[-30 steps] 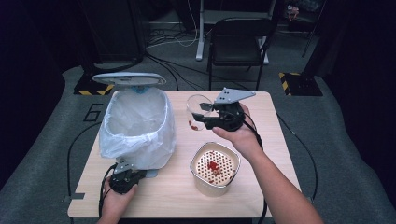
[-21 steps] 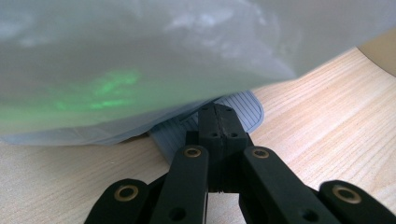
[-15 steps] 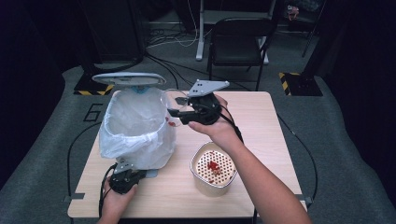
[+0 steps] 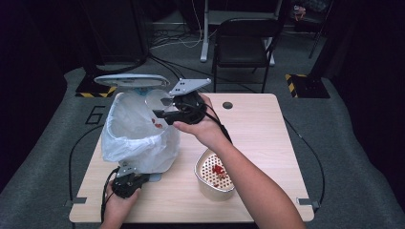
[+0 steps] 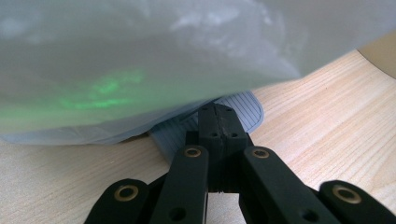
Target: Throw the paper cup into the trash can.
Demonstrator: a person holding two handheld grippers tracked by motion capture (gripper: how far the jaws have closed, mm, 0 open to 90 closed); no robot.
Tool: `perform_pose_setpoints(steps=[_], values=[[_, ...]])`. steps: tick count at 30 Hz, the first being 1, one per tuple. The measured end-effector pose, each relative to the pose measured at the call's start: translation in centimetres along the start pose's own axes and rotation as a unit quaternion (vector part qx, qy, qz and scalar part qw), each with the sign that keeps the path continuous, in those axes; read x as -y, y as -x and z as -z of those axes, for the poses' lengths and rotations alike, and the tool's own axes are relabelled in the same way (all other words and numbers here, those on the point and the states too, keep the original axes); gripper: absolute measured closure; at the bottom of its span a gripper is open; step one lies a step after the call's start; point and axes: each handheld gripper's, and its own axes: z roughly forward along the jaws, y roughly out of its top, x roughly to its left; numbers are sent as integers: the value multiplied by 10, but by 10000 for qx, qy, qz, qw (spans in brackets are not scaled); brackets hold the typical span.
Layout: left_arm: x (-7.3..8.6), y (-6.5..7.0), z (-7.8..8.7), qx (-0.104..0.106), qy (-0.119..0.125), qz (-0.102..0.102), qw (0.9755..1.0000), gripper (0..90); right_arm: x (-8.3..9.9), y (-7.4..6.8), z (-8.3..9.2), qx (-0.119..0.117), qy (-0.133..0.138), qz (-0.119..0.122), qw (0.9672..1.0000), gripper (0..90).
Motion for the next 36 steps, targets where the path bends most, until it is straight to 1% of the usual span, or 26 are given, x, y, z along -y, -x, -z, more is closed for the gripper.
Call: perform_pose_setpoints(steps=[3, 5, 6, 7, 9, 10, 11, 12, 13, 14, 16, 17, 19, 21, 24, 26, 27, 28, 31, 32, 35, 36], values=[[0, 0, 0, -9, 14, 17, 10000, 900, 1, 1, -6, -24, -8, -44, 10000, 538], [0, 0, 0, -18, 7, -5, 10000, 900, 1, 2, -11, 9, -25, -39, 10000, 538], [0, 0, 0, -18, 7, 1, 10000, 900, 1, 2, -15, 3, -43, -90, 10000, 537], [0, 0, 0, -11, 1, -3, 10000, 900, 1, 2, -15, 3, -43, -90, 10000, 537], [0, 0, 0, -1, 1, -7, 10000, 900, 2, 2, -22, 32, -68, -94, 9999, 536], [0, -2, 1, -73, -92, -90, 9999, 900, 2, 2, -25, 30, -84, -96, 9999, 534], [-1, -4, 3, -86, -193, -266, 9994, 900, 2, 2, -28, 28, -108, -112, 9999, 533], [0, -2, 1, -65, -86, -151, 9998, 900, 2, 1, -32, 27, -125, -96, 9999, 532], [0, 0, 0, -40, 3, 43, 10000, 900, 3, 0, -35, 36, -130, -105, 9999, 529], [0, 0, 0, -43, -11, 63, 10000, 900, 3, 0, -37, 36, -131, -103, 9999, 528], [0, 0, 0, -56, -20, 63, 10000, 900, 3, 0, -45, 20, -125, -191, 9997, 524], [0, 0, 0, -52, -21, 61, 10000, 900, 4, 0, -48, 37, -134, -181, 9997, 521], [0, 0, 0, -61, -3, 61, 10000, 900, 4, -1, -55, 76, -153, -254, 9995, 513], [0, 0, 0, -45, 0, 83, 10000, 900, 5, -2, -62, 92, -181, -269, 9994, 498], [0, 0, 0, -42, -22, 68, 10000, 900, 6, -4, -70, 112, -241, -290, 9992, 455], [0, 0, 1, -38, -34, 65, 10000, 900, 6, -5, -74, 145, -256, -277, 9992, 410], [1, 0, 0, -51, 13, 86, 9999, 900, 6, -5, -75, 143, -241, -292, 9992, 369], [0, 0, 1, -44, -25, 68, 10000, 900, 6, -6, -76, 167, -214, -339, 9991, 328], [1, 0, 1, -44, -26, 69, 10000, 900, 7, -6, -78, 89, -195, -501, 9985, 184], [1, 0, 1, -43, -22, 69, 10000, 900, 7, -7, -78, 139, -227, -488, 9985, 154], [1, 0, 1, -43, -25, 69, 10000, 900, 7, -8, -76, 178, -229, -549, 9981, 110], [1, 0, 1, -45, -27, 64, 10000, 900, 7, -7, -75, 174, -235, -531, 9982, 115]])
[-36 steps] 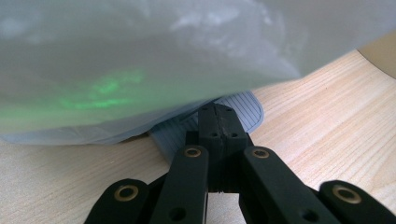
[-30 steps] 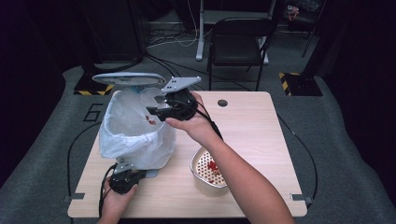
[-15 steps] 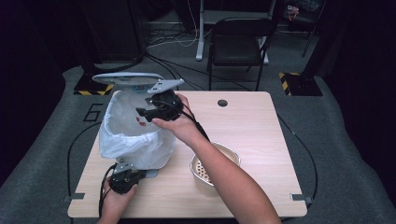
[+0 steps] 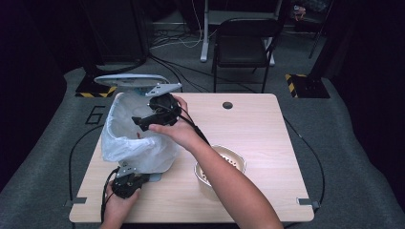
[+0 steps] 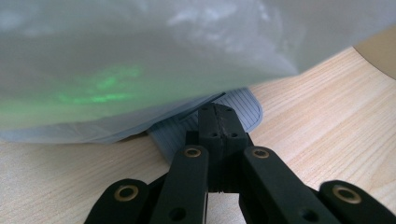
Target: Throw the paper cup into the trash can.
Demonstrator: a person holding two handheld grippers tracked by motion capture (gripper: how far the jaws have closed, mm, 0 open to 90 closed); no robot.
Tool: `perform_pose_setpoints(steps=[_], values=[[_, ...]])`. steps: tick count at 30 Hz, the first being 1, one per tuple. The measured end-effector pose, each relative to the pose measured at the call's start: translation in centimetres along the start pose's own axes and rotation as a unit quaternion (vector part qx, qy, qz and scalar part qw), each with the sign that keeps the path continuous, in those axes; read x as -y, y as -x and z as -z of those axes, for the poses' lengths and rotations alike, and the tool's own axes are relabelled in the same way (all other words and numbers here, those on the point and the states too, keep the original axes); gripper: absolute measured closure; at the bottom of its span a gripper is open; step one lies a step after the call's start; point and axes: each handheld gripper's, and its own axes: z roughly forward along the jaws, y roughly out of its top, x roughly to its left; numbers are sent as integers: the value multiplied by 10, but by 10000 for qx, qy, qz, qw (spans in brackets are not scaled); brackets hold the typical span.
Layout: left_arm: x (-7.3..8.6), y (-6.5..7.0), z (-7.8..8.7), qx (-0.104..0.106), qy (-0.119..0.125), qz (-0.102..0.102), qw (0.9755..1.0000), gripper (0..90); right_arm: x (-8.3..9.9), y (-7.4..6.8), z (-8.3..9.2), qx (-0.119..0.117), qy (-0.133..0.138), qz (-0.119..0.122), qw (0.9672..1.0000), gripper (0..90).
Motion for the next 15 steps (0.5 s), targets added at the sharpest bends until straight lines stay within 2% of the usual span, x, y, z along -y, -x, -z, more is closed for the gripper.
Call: perform_pose_setpoints(steps=[15], values=[[0, 0, 0, 25, 20, 56, 10000, 900, -1, -2, 24, -43, 158, 112, 9998, 145]])
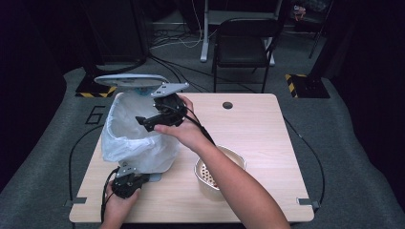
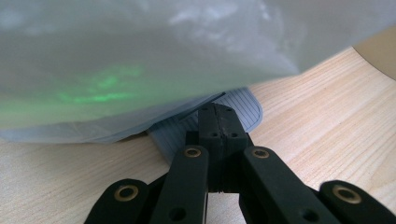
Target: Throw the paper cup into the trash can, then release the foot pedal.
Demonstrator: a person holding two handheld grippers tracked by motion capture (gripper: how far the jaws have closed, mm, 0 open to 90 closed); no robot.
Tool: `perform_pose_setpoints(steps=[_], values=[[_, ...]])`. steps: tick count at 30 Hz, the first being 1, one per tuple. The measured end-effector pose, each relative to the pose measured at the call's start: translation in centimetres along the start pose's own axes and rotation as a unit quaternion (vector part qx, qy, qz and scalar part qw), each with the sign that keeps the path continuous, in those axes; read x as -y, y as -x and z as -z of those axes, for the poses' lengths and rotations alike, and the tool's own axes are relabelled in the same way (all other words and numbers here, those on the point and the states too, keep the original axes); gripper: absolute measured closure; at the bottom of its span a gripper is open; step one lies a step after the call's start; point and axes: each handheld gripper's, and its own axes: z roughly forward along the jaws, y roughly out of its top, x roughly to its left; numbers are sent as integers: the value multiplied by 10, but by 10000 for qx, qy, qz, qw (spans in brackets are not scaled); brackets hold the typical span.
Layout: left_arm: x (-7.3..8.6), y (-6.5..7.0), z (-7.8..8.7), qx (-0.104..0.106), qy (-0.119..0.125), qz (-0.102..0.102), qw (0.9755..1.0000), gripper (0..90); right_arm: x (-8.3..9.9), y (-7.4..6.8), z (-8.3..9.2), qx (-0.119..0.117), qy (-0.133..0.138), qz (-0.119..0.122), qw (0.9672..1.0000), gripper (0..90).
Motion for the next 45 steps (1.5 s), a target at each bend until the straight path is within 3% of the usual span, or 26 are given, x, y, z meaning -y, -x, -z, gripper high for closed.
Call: perform_pose_setpoints(steps=[4, 5, 6, 8, 15, 16, 18, 20, 21, 25, 26, 29, 36, 37, 41, 43, 45], values=[[0, 0, 0, -11, 31, 31, 10000, 900, 0, 1, 12, -26, 12, 61, 10000, 155], [0, 0, 0, -10, -10, -24, 10000, 900, 1, 1, 15, -39, 7, 71, 10000, 155], [-1, -4, 2, -16, -152, -298, 9994, 900, 1, 2, 18, -41, -8, 82, 10000, 154], [0, 1, 0, -20, 1, 16, 10000, 900, 3, 1, 24, -37, 13, 68, 10000, 154], [-2, 1, 1, 12, -83, 56, 9999, 876, 13, 9, 46, 100, 25, 111, 9999, 157], [-2, 3, 0, 68, -1, 161, 9998, 855, 14, 11, 50, 135, 27, 94, 9999, 157], [-4, 1, 2, 160, 2, -17, 9999, 818, 16, 15, 56, 214, 62, 97, 9997, 160], [-5, 2, 3, 184, 45, 77, 9998, 820, 17, 18, 62, 240, 93, 51, 9997, 163], [-5, 0, 4, 236, 26, 1, 9997, 820, 19, 20, 65, 289, 96, 53, 9995, 163], [-8, 1, 8, 255, 181, 72, 9995, 817, 22, 25, 75, 358, 118, 19, 9993, 163], [-8, 4, 8, 326, 338, 236, 9986, 818, 24, 26, 78, 373, 132, 5, 9992, 163], [-9, 1, 11, 319, 198, 91, 9993, 815, 29, 29, 85, 444, 109, 3, 9990, 163], [-11, 6, 12, 277, 179, 120, 9994, 683, 45, 39, 103, 635, 81, -32, 9979, 163], [-12, 5, 14, 275, 95, -6, 9996, 669, 47, 40, 105, 679, 59, -47, 9977, 163], [-14, 9, 19, 303, 259, 119, 9991, 624, 54, 43, 116, 814, 72, -52, 9966, 168], [-14, 6, 23, 276, 139, -46, 9995, 595, 57, 44, 122, 868, 101, -32, 9962, 179], [-15, 5, 26, 247, 142, -22, 9996, 566, 60, 44, 127, 907, 121, -23, 9958, 184]])
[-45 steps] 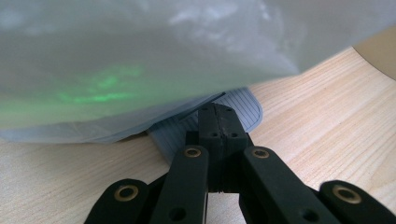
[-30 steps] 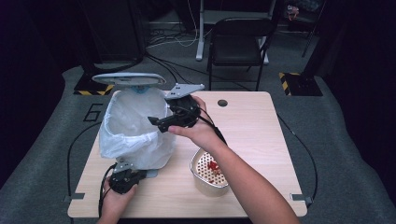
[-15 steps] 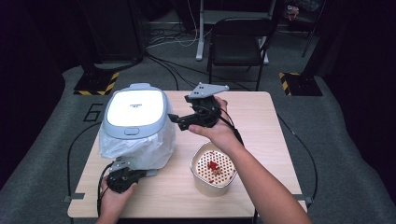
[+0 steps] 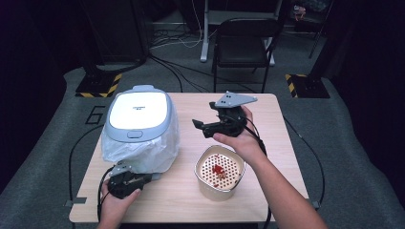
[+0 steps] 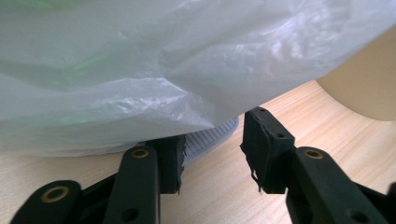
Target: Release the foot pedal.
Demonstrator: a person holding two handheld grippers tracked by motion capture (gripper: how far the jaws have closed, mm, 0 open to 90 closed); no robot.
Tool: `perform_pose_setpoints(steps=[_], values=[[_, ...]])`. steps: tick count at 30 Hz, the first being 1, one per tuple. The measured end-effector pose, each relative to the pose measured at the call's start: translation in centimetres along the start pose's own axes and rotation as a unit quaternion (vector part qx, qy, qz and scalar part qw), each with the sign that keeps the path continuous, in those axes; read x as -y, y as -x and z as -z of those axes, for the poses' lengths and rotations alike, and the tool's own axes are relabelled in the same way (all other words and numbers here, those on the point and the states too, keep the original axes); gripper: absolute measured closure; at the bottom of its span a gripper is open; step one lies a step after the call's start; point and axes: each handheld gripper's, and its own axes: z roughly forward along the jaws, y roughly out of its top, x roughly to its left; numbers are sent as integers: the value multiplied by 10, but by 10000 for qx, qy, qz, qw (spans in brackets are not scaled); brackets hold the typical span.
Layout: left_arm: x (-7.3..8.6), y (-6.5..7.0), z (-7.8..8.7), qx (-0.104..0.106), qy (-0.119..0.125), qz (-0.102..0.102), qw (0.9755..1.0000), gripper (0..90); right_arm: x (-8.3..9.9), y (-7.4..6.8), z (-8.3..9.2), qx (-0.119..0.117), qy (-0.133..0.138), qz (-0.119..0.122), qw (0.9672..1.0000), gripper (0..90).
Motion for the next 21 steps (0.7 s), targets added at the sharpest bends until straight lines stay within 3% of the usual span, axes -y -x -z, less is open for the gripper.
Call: perform_pose_setpoints(steps=[4, 8, 9, 10, 11, 13, 14, 16, 17, 19, 21], values=[[-2, 0, 6, 3, 195, 150, 9997, 520, 9, 2, 10, 85, -36, -8, 10000, 186], [-4, -6, 13, -261, 239, 167, 9992, 493, 20, 6, 21, 208, -47, -8, 9998, 189], [-3, -6, 15, -274, 214, 286, 9990, 491, 22, 7, 23, 220, -38, -13, 9998, 192], [-5, -15, 17, -280, 135, -179, 9994, 491, 24, 9, 25, 240, -33, -36, 9997, 192], [-6, -17, 19, -265, 128, -271, 9992, 491, 26, 10, 27, 264, -31, -66, 9996, 192], [-6, -19, 22, -281, 112, -175, 9994, 487, 31, 13, 31, 336, -8, -60, 9994, 193], [-5, -18, 21, -179, 276, 62, 9994, 485, 34, 13, 34, 371, -25, -134, 9992, 194], [-5, -21, 24, -150, 244, 75, 9996, 480, 39, 16, 38, 417, -25, -197, 9989, 194], [-3, -18, 26, -395, 221, 506, 9977, 478, 43, 17, 40, 451, -28, -207, 9988, 196], [-4, -21, 29, -391, 211, 474, 9979, 470, 48, 20, 43, 480, -36, -282, 9984, 196], [-4, -27, 33, -385, 223, 236, 9987, 469, 54, 22, 46, 544, -22, -311, 9980, 196]])
